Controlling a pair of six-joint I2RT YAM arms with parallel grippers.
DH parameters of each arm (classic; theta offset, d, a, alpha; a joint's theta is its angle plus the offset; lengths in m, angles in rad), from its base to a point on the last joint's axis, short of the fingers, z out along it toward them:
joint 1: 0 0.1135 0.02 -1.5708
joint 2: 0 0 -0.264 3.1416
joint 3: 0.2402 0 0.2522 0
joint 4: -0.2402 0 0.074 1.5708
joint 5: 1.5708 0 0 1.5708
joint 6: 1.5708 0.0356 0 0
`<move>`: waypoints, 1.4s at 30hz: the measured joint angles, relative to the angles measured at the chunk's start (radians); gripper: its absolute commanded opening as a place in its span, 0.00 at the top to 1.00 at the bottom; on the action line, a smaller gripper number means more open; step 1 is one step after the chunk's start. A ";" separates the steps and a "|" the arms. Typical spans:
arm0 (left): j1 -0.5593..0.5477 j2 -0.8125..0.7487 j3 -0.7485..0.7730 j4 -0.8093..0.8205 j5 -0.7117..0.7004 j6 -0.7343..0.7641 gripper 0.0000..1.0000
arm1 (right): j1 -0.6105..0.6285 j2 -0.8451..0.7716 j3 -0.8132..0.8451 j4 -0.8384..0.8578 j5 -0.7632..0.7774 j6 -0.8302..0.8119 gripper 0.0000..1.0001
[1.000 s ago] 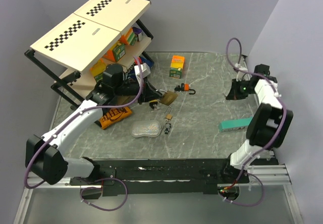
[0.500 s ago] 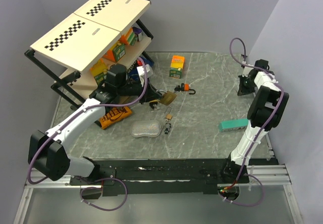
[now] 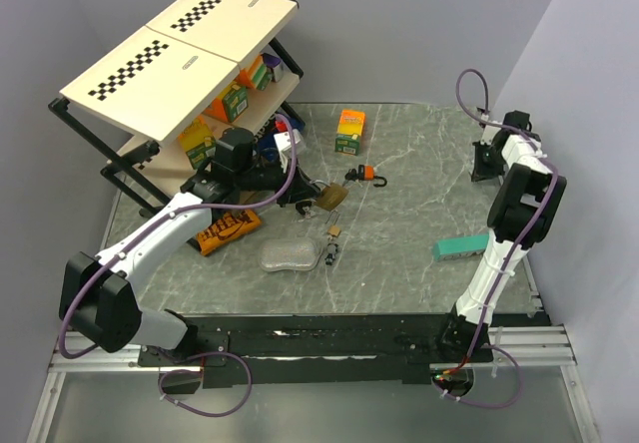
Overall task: Lock with the key
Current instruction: Place the key at the center of the board, then place the lock at the center of the board.
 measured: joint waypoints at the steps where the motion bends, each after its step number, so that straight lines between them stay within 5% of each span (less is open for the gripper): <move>1: 0.000 0.000 0.000 0.000 0.000 0.000 0.99 | 0.002 0.004 0.008 -0.003 0.000 0.002 0.83; 15: 0.000 0.000 0.000 -0.018 -0.009 -0.001 0.99 | 0.013 0.017 0.031 -0.035 -0.064 0.002 0.29; 19: -0.001 0.031 0.024 -0.064 -0.005 -0.027 0.99 | 0.024 -0.117 -0.077 -0.004 -0.127 -0.042 0.02; 26: -0.001 0.117 0.068 -0.085 -0.005 -0.164 0.99 | 0.148 -0.576 -0.349 0.100 -0.322 -0.130 0.01; 33: -0.001 0.130 0.072 -0.078 -0.006 -0.313 0.99 | 0.499 -0.955 -0.605 0.214 -0.439 -0.159 0.01; 42: -0.001 0.130 0.065 0.009 0.002 -0.462 0.99 | 0.839 -1.063 -0.680 0.316 -0.364 -0.134 0.01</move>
